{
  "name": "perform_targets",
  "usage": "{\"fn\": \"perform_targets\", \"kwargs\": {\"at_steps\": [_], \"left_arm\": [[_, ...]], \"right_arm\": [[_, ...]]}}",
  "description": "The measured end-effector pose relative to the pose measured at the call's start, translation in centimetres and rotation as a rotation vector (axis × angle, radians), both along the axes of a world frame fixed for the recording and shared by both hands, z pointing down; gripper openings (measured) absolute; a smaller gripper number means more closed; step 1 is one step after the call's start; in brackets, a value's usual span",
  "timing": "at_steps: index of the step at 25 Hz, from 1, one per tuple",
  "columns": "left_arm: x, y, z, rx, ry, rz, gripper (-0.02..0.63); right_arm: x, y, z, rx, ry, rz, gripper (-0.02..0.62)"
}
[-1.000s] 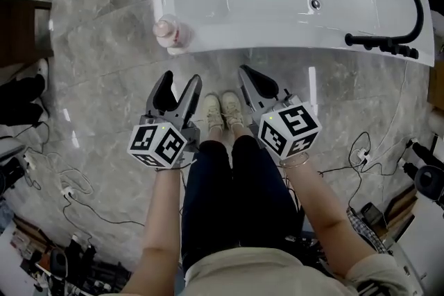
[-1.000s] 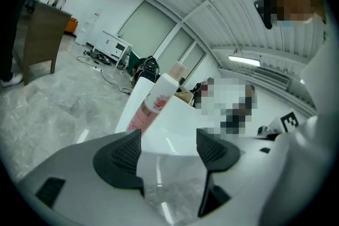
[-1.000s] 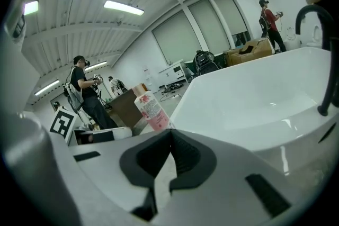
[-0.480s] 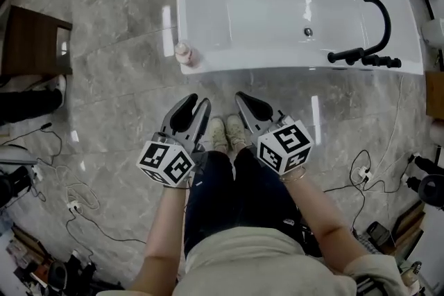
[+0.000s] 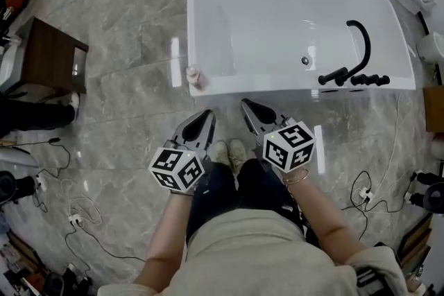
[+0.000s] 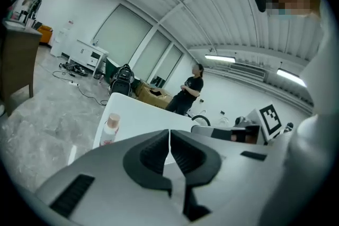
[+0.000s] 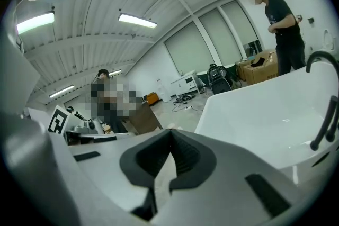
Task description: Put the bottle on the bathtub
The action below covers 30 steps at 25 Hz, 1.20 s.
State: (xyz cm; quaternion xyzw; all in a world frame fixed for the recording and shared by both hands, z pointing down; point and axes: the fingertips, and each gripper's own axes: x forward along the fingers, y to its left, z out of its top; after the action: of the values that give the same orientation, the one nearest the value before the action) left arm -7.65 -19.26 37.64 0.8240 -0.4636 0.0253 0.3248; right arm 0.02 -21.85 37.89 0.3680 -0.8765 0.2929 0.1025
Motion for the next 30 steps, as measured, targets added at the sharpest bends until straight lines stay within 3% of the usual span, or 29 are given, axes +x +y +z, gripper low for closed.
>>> {"fn": "perform_targets", "kwargs": {"at_steps": [4, 8, 15, 18, 23, 27, 30], "left_arm": [[-0.1, -0.7, -1.9, -0.004, -0.084, -0.014, 0.012], [0.8, -0.8, -4.6, 0.058, -0.036, 0.033, 0.012], [1.8, -0.9, -7.1, 0.106, -0.034, 0.093, 0.014], [1.5, -1.0, -6.5, 0.077, -0.054, 0.082, 0.012], [0.2, -0.6, -4.8, -0.005, -0.154, 0.018, 0.012], [0.3, -0.1, -4.9, 0.016, -0.212, 0.027, 0.012], [0.0, -0.1, -5.2, 0.021, -0.214, 0.007, 0.012]], "right_arm": [[-0.8, 0.5, -3.0, 0.034, -0.052, -0.033, -0.003], [-1.8, 0.9, -5.6, 0.084, -0.066, -0.043, -0.003], [-2.7, 1.4, -7.4, 0.124, -0.049, -0.086, -0.003], [-2.8, 1.3, -7.7, 0.141, -0.025, -0.093, -0.003], [-3.5, 1.9, -8.1, 0.17, -0.008, -0.113, -0.003], [-4.3, 1.4, -9.5, 0.203, -0.02, -0.121, -0.003], [-4.2, 1.0, -9.6, 0.219, -0.004, -0.109, -0.003]]}}
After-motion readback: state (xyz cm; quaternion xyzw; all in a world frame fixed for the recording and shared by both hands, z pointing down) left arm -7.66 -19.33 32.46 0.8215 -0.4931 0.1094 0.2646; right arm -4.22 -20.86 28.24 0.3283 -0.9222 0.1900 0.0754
